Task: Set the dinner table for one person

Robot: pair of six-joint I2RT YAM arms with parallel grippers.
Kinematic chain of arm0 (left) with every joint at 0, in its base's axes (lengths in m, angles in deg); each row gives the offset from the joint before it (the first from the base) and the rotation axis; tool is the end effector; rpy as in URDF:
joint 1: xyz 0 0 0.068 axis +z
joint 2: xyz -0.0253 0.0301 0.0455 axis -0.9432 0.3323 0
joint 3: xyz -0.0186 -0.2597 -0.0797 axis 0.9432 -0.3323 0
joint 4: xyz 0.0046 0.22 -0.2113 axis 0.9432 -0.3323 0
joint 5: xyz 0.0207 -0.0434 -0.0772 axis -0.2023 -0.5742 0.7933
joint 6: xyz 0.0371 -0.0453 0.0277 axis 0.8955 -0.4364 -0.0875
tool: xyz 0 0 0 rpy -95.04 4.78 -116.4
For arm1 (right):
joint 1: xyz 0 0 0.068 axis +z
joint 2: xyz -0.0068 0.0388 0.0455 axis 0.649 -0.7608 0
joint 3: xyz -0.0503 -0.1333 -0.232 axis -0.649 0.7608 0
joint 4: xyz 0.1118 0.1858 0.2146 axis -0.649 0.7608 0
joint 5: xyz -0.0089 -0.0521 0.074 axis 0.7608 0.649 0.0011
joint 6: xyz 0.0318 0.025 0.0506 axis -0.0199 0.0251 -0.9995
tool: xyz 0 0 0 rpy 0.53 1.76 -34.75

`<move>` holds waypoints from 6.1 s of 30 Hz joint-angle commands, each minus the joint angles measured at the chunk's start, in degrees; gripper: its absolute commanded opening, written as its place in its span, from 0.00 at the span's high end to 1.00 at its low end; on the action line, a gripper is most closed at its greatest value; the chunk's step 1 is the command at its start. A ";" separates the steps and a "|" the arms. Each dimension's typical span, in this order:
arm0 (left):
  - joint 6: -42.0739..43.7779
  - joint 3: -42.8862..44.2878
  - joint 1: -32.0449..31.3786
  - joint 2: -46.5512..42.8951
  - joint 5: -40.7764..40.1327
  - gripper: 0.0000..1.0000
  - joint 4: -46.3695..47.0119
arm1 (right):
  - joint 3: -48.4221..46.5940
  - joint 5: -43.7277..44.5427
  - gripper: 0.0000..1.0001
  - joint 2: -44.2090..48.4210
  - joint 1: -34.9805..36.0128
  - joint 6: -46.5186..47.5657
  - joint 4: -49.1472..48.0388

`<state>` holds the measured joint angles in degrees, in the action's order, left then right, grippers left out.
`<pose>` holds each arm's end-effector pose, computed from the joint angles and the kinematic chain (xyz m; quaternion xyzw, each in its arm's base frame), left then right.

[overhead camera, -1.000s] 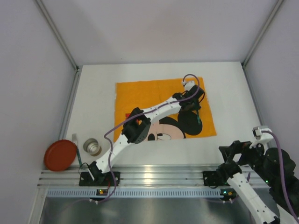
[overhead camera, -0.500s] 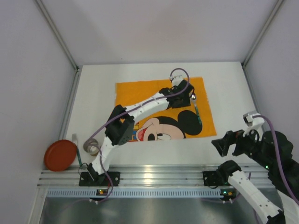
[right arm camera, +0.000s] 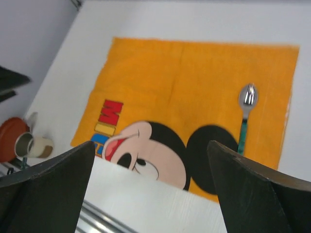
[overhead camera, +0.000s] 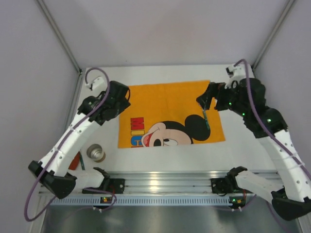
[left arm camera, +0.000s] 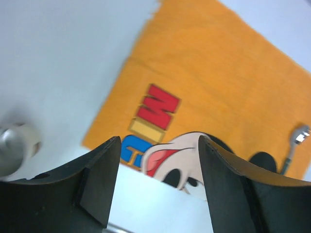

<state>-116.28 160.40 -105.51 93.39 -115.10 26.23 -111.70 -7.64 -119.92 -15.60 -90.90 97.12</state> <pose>0.2679 -0.1532 0.3907 -0.2828 0.8581 -0.0589 0.4244 0.2113 0.1037 0.4876 -0.0942 0.7888 0.2477 0.5546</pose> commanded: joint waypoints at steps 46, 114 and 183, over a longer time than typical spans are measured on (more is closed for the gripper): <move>2.53 -38.03 23.58 -4.87 8.31 0.57 1.12 | 31.29 -0.70 0.00 4.23 3.35 -9.72 3.72; 28.55 62.52 -9.90 74.15 35.65 0.01 45.59 | 32.52 13.89 0.00 20.93 3.00 -26.33 26.93; 23.36 -42.07 72.88 -5.05 19.39 0.02 21.07 | 27.87 -0.87 0.00 11.52 3.26 -6.82 24.64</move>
<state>-95.06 119.72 -35.24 87.49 -99.34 41.03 -80.51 -8.80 -108.68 -13.09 -99.75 120.07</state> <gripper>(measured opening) 0.983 0.996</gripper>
